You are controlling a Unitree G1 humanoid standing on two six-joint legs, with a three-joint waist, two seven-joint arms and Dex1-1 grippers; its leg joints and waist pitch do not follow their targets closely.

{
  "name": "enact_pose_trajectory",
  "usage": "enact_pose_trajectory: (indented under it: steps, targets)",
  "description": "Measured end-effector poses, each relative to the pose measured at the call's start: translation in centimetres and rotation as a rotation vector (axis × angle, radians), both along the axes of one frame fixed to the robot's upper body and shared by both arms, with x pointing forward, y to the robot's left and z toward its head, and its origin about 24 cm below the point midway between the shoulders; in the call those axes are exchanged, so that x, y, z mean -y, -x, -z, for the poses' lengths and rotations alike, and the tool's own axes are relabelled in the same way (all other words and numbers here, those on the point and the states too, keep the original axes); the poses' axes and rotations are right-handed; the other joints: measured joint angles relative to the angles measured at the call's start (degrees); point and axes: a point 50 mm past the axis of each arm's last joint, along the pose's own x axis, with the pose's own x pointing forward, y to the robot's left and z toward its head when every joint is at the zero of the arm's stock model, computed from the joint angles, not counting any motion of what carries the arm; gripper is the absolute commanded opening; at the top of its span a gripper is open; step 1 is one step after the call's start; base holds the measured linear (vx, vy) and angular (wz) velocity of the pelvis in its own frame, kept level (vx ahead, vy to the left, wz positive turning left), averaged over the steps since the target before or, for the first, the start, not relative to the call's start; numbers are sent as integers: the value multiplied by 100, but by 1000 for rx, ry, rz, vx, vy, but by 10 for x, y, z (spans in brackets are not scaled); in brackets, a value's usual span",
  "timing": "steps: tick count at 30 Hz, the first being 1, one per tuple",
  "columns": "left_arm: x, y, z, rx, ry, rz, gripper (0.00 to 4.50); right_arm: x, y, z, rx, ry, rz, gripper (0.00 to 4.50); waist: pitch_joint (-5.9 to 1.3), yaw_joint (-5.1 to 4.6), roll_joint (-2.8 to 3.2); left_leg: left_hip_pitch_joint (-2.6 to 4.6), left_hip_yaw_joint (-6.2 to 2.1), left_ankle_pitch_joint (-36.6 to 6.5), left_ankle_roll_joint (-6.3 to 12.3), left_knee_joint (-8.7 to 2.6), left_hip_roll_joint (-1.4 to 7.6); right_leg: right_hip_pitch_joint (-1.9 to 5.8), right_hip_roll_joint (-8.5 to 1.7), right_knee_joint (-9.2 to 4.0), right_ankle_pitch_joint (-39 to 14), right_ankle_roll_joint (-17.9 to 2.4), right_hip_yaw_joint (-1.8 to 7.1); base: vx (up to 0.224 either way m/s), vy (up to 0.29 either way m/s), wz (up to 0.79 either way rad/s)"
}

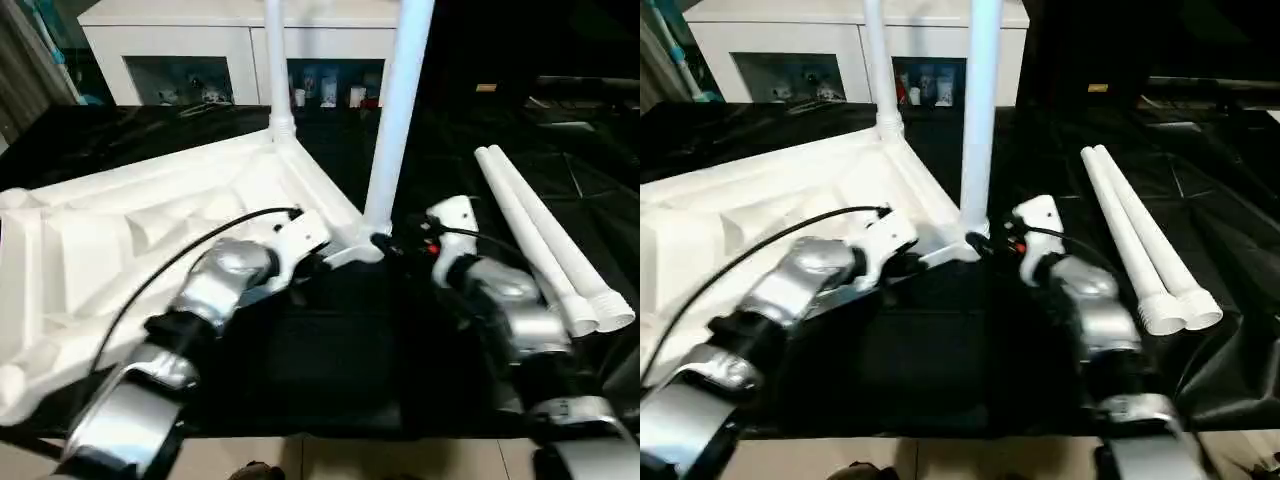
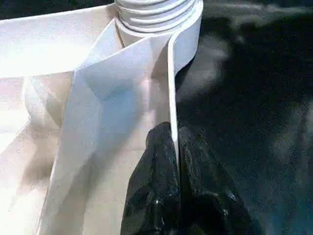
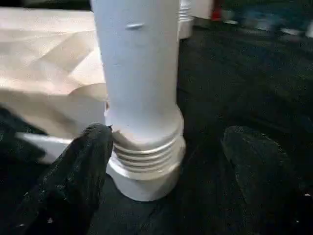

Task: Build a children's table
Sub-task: Rotate leg to tighten

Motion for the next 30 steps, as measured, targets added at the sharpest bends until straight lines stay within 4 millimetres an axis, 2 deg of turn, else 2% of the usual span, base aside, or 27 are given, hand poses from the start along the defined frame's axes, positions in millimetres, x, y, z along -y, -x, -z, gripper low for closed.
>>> enact_pose_trajectory:
  steps: [4, 9, 19, 26, 29, 30]
  targets:
    - [-2, 5, 0, -13, 0, 53, 0, -5, 6, 1, -22, 5, -105, 390, 1, 18, -1, -1, 0, 0, 0, 0, 0, 0, 0, 0, 0, 0, 1, 0, 0, 0]
    - [-2, 11, 0, -37, 5, 112, 0, -8, 13, 3, -56, 7, -202, 390, 1, 142, -2, -1, 1, 0, 0, 2, 0, 0, 0, 0, 0, -1, 1, 0, 0, 0]
    - [-4, 15, 0, -49, 5, 136, 0, -9, 14, 1, -54, 40, -259, 390, 5, 148, -11, 0, 1, 0, 0, 1, 0, 0, 0, 1, 0, 0, 2, 0, 0, 0]
    - [-4, 17, 0, -59, 9, 143, 0, -8, 14, 1, -56, 40, -258, 313, 5, 149, -12, 0, 1, 0, 0, 2, 0, 0, -1, 1, 0, -1, 1, 0, 0, 0]
    - [-5, 17, 0, -62, 9, 146, 0, -8, 14, 2, -60, 38, -257, 304, 5, 149, -12, 0, 1, 0, 0, 4, 0, 1, 0, 3, 0, -1, 2, 0, 0, 0]
    - [-5, 18, 0, -62, 10, 147, 0, -9, 14, 2, -60, 37, -257, 282, 4, 149, -13, 0, 1, 0, 0, 4, 0, 1, 0, 4, 0, -1, 2, 0, 0, 0]
